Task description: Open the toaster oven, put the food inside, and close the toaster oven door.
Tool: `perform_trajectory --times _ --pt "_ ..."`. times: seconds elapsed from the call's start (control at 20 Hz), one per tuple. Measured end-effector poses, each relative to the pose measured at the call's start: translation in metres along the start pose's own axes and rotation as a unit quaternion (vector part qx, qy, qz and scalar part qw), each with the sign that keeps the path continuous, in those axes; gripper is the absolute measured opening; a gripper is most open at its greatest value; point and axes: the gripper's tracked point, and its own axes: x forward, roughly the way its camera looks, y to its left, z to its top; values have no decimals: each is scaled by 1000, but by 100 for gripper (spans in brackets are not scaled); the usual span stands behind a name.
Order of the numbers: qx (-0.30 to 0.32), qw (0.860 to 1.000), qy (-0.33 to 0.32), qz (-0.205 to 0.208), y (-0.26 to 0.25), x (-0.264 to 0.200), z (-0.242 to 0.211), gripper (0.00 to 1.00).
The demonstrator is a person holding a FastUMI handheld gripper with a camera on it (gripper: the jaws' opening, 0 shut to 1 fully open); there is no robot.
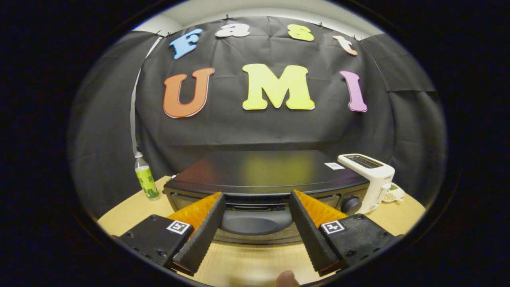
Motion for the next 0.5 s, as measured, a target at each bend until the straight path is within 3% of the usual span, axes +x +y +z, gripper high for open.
perform_trajectory --times 0.5 --pt "6 997 81 7 0 -77 -71 100"
